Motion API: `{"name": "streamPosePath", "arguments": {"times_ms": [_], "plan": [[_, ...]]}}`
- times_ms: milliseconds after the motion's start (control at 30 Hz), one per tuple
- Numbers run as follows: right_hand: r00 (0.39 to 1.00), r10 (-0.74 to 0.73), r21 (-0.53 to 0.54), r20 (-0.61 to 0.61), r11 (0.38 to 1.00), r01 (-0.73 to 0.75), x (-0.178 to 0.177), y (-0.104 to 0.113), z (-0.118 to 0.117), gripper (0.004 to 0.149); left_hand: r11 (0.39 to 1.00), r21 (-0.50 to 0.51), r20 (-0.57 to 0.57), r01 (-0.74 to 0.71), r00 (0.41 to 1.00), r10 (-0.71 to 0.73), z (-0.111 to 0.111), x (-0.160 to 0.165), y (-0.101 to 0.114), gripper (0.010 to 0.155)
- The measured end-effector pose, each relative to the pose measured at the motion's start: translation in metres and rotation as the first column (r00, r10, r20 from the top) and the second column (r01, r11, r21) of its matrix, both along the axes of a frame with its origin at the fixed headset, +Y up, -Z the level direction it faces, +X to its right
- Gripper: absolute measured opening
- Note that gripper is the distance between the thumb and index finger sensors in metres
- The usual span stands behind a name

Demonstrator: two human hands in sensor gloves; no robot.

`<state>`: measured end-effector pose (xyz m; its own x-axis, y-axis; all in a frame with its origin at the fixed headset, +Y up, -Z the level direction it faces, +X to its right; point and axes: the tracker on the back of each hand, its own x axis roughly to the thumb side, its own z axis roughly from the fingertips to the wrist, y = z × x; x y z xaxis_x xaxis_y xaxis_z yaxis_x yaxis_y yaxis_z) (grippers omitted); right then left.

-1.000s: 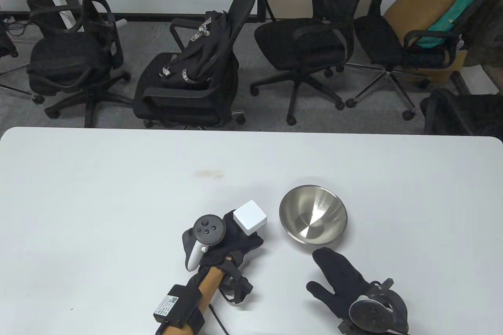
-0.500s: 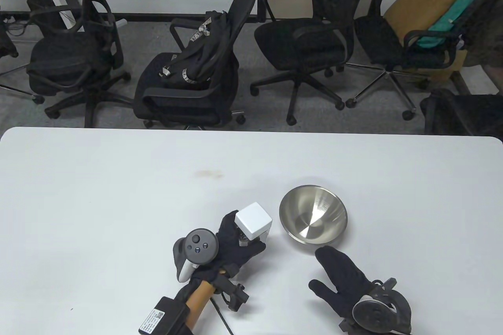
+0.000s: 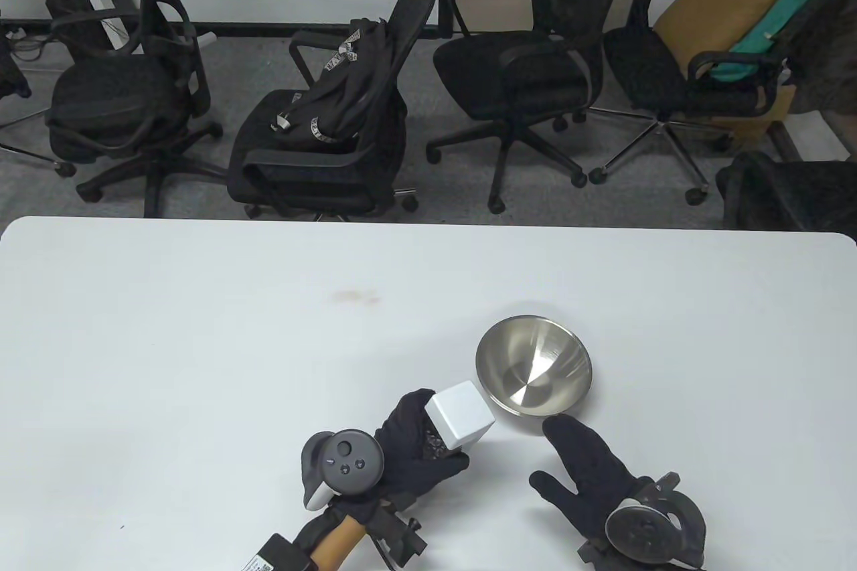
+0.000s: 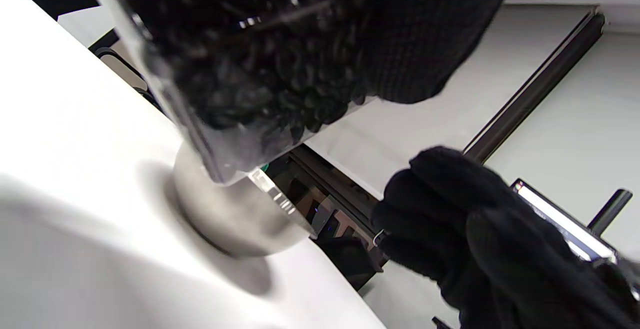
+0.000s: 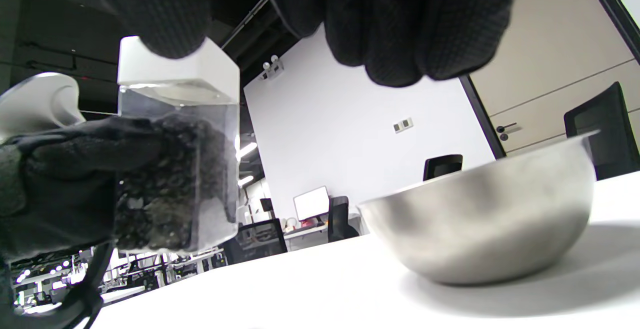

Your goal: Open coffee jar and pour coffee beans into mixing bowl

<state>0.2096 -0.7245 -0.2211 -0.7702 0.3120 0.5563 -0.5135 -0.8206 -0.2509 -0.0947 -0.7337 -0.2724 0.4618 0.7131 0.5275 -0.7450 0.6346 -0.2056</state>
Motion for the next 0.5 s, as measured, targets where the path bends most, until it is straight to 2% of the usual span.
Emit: {"name": "streamPosePath", "arguments": {"times_ms": [133, 300, 500], "plan": [[0.999, 0.046, -0.054, -0.025, 0.997, -0.047, -0.006, 0.012, -0.003, 0.082, 1.000, -0.008, 0.026, 0.023, 0.999, -0.023, -0.001, 0.006, -0.001, 0.094], [0.996, 0.076, -0.089, -0.051, 0.993, -0.080, -0.018, 0.040, -0.011, 0.084, 0.997, -0.009, 0.038, 0.074, 0.997, -0.074, -0.001, 0.011, -0.003, 0.094], [0.985, 0.148, -0.200, -0.087, 0.966, -0.163, -0.051, 0.066, -0.028, 0.086, 0.994, 0.013, 0.052, 0.109, 0.993, -0.109, 0.001, 0.017, -0.004, 0.094]]}}
